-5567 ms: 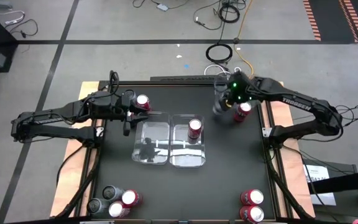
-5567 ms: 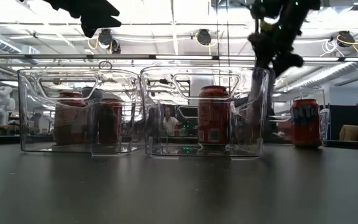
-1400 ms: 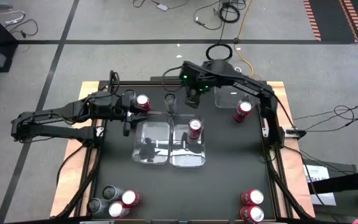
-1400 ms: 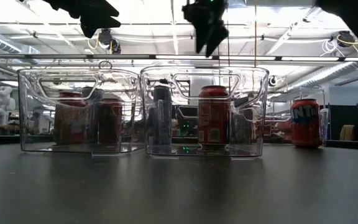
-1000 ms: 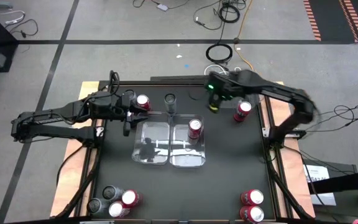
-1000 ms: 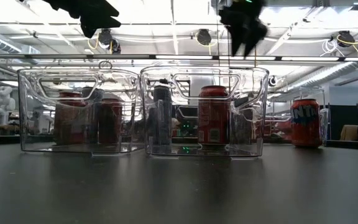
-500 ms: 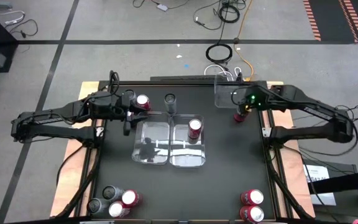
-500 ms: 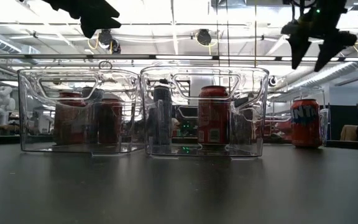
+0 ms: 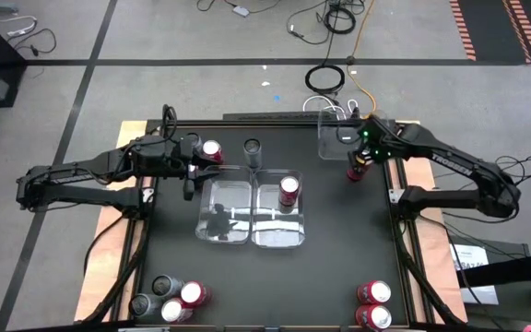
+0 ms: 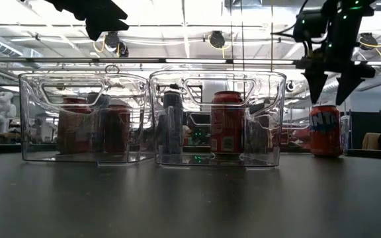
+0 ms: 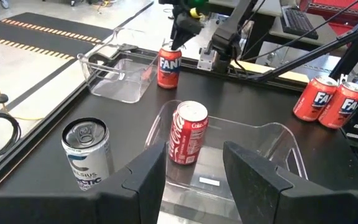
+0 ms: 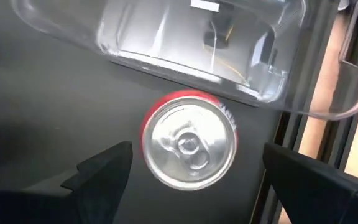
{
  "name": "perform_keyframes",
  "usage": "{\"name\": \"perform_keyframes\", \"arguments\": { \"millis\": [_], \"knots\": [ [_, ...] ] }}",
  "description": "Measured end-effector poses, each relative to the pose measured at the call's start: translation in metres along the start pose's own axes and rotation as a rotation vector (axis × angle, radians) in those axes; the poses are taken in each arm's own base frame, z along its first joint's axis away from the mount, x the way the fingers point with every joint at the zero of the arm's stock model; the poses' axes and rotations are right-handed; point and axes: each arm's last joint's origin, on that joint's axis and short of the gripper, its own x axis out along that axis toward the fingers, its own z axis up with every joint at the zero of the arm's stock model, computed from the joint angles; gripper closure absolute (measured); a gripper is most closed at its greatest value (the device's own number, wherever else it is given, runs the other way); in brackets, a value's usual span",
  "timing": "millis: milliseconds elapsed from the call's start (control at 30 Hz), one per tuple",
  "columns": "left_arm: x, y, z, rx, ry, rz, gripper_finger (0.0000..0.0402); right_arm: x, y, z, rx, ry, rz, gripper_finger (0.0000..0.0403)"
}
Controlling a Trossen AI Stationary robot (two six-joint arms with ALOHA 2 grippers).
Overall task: Sort soda cans
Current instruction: Move the red soda can to the bottom right of the table
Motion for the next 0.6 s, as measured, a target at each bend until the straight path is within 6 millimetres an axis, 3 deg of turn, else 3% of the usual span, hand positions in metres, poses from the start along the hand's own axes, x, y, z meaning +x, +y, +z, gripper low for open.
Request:
{"name": "perform_keyframes", "arguments": {
  "millis": [600],
  "knots": [
    [0.000,0.000,0.000,-0.003,0.000,-0.001,0.0232,0.046,0.003,0.023,-0.056,0.170,-0.052,0.0057]
  ]
}}
